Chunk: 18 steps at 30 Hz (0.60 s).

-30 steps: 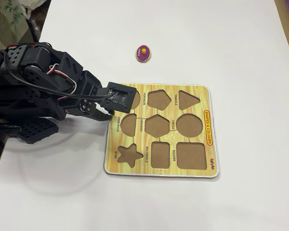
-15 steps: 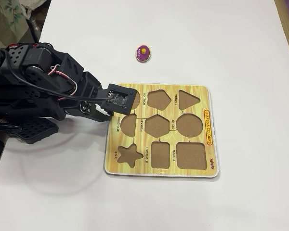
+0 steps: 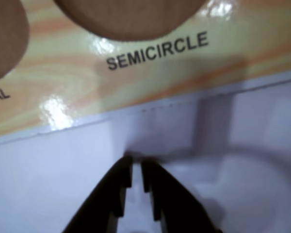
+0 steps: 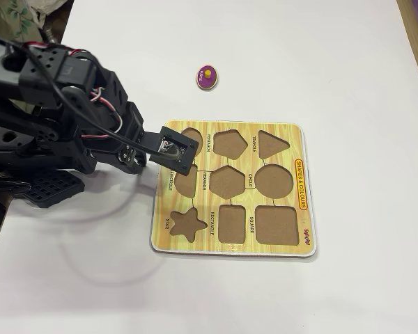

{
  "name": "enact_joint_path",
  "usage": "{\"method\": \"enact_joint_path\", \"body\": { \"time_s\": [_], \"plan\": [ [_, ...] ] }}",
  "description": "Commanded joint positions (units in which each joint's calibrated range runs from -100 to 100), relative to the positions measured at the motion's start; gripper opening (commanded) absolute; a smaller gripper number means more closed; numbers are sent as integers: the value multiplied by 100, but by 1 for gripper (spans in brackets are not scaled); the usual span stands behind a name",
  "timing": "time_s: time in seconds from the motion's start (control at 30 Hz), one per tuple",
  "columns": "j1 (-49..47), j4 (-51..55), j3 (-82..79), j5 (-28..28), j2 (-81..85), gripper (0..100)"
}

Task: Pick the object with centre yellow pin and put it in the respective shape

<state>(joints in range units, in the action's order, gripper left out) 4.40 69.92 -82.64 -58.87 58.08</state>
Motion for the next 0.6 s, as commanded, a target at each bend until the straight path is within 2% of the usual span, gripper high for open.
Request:
{"method": "enact_joint_path", "body": {
  "time_s": [0.0, 0.23, 0.57],
  "plan": [
    [-59, -17, 854, 29, -753, 3],
    [-127, 0, 2230, 34, -2017, 3],
    [-1524, -9, 3525, -29, -2946, 4]
  ]
}}
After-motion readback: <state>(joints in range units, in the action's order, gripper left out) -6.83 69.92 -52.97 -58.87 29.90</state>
